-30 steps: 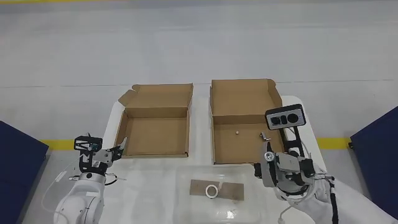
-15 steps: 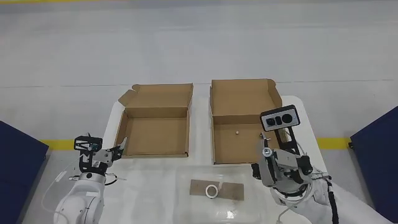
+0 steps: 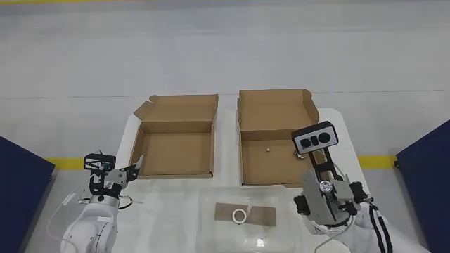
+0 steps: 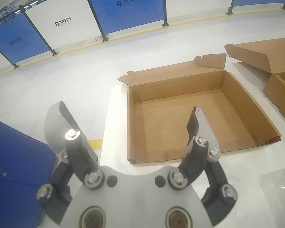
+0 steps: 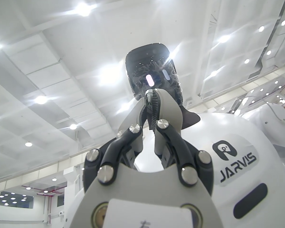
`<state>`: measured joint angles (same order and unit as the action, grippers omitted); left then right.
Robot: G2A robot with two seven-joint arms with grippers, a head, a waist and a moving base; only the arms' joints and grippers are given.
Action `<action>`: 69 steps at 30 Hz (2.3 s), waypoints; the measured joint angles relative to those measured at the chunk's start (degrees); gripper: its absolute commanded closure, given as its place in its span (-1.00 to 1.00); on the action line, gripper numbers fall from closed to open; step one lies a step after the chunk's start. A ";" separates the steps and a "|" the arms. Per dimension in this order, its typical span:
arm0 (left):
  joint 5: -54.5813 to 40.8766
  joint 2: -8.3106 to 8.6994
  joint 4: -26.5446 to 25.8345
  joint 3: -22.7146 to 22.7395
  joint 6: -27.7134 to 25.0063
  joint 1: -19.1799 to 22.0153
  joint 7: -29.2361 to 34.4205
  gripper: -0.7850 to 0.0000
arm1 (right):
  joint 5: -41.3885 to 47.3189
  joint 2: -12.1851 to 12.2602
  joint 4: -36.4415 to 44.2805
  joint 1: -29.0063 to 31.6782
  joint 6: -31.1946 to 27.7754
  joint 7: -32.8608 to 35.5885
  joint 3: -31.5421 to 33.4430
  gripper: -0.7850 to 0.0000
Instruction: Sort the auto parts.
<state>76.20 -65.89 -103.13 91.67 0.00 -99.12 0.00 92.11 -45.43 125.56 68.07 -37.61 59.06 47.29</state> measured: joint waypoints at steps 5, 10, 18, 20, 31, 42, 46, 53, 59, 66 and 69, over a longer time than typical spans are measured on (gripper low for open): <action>0.00 0.00 0.00 0.00 0.00 0.00 0.00 -1.00 | -0.26 -1.14 -0.13 1.19 1.38 0.78 0.94 1.00; 0.00 0.00 0.00 0.00 0.00 0.00 0.00 -1.00 | -1.17 -2.22 -0.26 2.09 2.52 1.32 1.89 1.00; 0.00 0.00 0.00 0.00 0.00 0.00 0.00 -1.00 | -5.79 -3.52 -1.48 3.59 2.41 -1.11 4.41 1.00; 0.00 0.00 0.00 0.00 0.00 0.00 0.00 -1.00 | -8.30 -3.71 -1.55 4.14 2.63 -2.79 5.27 1.00; 0.00 0.00 0.00 0.00 0.00 0.00 0.00 -1.00 | -3.38 -5.78 0.21 6.60 4.43 0.58 7.20 1.00; 0.00 0.00 0.00 0.00 0.00 0.00 0.00 -1.00 | -0.20 -7.87 -0.06 8.00 7.27 4.73 9.05 1.00; 0.00 0.00 0.00 0.00 0.00 0.00 0.00 -1.00 | -2.03 -8.48 -0.28 8.54 7.76 4.40 10.09 1.00; 0.00 0.00 0.00 0.00 0.00 0.00 0.00 -1.00 | -5.98 -9.36 -0.13 9.43 9.23 3.39 11.39 1.00; 0.00 0.00 0.00 0.00 0.00 0.00 0.00 -1.00 | -7.27 -10.20 0.18 10.14 10.07 2.82 12.14 1.00; 0.00 0.00 0.00 0.00 0.00 0.00 0.00 -1.00 | -7.90 -10.82 0.28 10.79 10.72 2.56 13.02 1.00; 0.00 0.00 0.00 0.00 0.00 0.00 0.00 -1.00 | -7.89 -10.81 0.28 10.78 10.71 2.56 13.00 1.00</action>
<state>76.20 -65.89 -103.13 91.67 0.00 -99.12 0.00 84.22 -56.25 125.84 78.85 -26.91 61.62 60.29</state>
